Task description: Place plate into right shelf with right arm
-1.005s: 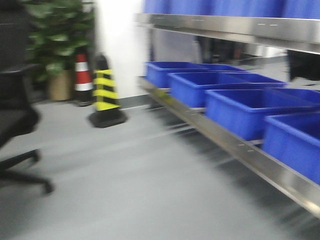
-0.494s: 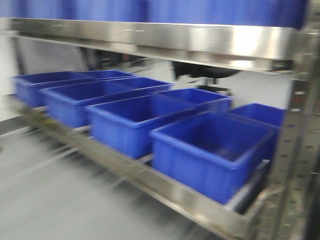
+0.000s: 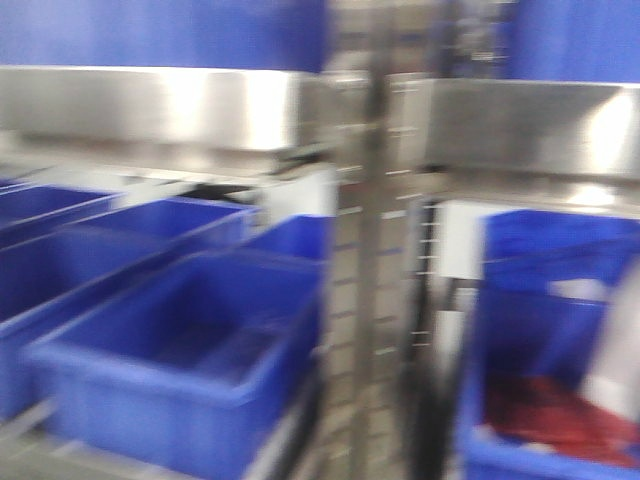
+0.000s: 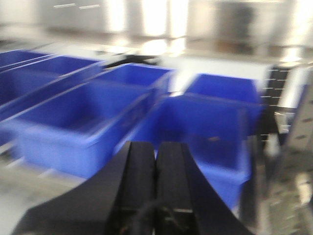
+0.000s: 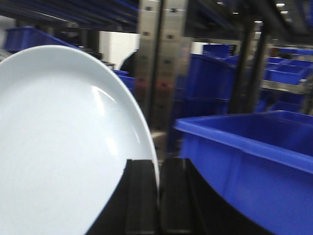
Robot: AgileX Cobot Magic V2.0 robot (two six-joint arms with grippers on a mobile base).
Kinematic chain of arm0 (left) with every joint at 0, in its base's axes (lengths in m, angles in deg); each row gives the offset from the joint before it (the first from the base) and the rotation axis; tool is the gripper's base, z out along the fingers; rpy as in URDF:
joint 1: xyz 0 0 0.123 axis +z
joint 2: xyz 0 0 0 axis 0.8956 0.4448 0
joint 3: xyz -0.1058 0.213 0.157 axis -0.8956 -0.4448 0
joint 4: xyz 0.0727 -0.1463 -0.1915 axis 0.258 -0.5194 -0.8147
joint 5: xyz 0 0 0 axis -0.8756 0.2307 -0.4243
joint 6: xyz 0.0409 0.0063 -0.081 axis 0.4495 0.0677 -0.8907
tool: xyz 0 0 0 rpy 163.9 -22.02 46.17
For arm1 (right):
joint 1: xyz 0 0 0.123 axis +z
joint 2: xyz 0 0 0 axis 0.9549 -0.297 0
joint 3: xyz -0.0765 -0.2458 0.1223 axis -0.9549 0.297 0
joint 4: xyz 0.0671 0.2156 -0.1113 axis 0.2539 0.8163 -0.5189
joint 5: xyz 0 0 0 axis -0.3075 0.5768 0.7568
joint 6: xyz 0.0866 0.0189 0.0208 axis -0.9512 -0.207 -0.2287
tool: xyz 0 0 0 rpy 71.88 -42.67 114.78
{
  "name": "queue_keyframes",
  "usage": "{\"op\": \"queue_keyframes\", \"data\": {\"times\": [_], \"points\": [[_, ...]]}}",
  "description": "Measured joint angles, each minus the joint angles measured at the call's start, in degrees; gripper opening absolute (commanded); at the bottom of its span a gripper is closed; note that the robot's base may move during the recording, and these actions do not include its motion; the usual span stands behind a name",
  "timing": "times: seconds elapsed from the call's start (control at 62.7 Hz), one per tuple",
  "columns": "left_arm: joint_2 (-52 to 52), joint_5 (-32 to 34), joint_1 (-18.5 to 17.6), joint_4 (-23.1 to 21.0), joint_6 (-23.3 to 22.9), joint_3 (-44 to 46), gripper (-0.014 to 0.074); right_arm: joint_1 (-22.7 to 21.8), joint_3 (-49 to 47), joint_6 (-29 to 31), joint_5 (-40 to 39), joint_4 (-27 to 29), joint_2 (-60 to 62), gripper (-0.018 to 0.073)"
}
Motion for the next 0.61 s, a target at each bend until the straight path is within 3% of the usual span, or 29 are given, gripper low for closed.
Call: {"op": "queue_keyframes", "data": {"times": [0.606], "points": [[0.00,0.00,0.00,0.00,0.00,0.00,-0.0047,0.00,0.00,0.00,0.00,0.00,0.00,0.0038]]}}
